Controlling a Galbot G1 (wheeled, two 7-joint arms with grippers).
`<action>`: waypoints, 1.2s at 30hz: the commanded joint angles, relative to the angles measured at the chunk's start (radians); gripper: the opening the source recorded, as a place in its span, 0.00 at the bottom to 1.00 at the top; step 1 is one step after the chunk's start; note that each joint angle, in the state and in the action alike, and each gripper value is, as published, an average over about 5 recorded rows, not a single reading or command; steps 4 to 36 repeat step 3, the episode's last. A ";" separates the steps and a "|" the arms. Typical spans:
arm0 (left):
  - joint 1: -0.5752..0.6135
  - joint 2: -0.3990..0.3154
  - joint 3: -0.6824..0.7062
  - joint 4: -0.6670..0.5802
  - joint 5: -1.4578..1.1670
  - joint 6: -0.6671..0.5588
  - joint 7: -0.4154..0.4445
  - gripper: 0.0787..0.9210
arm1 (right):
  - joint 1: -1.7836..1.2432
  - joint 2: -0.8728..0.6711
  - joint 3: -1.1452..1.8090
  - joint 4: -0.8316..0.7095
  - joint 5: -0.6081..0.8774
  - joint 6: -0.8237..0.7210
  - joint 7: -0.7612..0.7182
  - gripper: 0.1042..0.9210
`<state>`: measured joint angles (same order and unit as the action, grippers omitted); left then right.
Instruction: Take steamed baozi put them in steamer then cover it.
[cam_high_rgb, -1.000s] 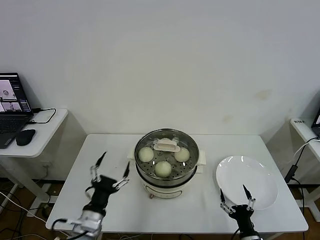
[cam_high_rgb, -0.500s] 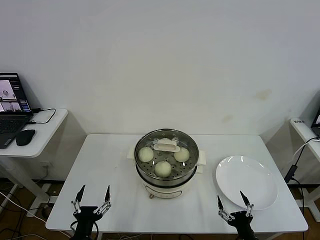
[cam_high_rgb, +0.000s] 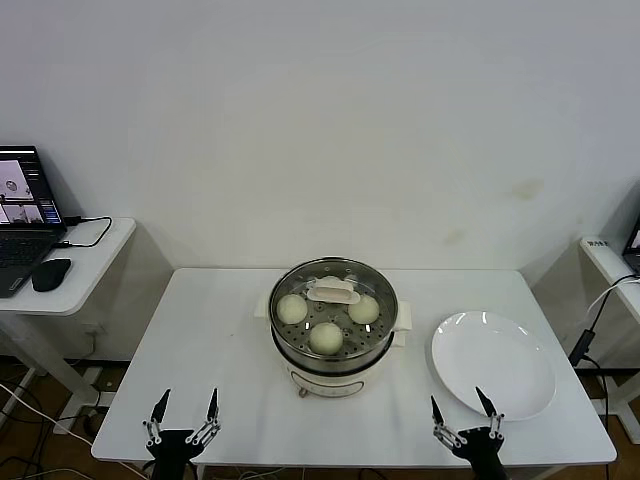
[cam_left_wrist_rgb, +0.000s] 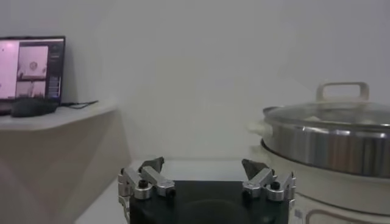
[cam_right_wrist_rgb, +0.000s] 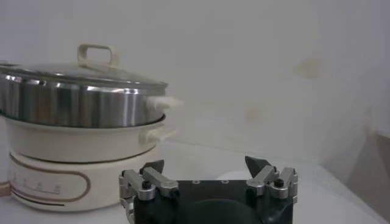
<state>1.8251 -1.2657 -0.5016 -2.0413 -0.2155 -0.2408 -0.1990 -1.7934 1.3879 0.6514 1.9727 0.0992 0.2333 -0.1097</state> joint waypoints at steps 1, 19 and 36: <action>0.010 -0.011 -0.006 0.013 -0.013 0.001 0.017 0.88 | -0.011 -0.005 -0.003 0.021 0.015 -0.035 0.000 0.88; 0.011 -0.012 -0.005 0.011 -0.012 0.002 0.019 0.88 | -0.011 -0.004 -0.003 0.021 0.015 -0.036 0.000 0.88; 0.011 -0.012 -0.005 0.011 -0.012 0.002 0.019 0.88 | -0.011 -0.004 -0.003 0.021 0.015 -0.036 0.000 0.88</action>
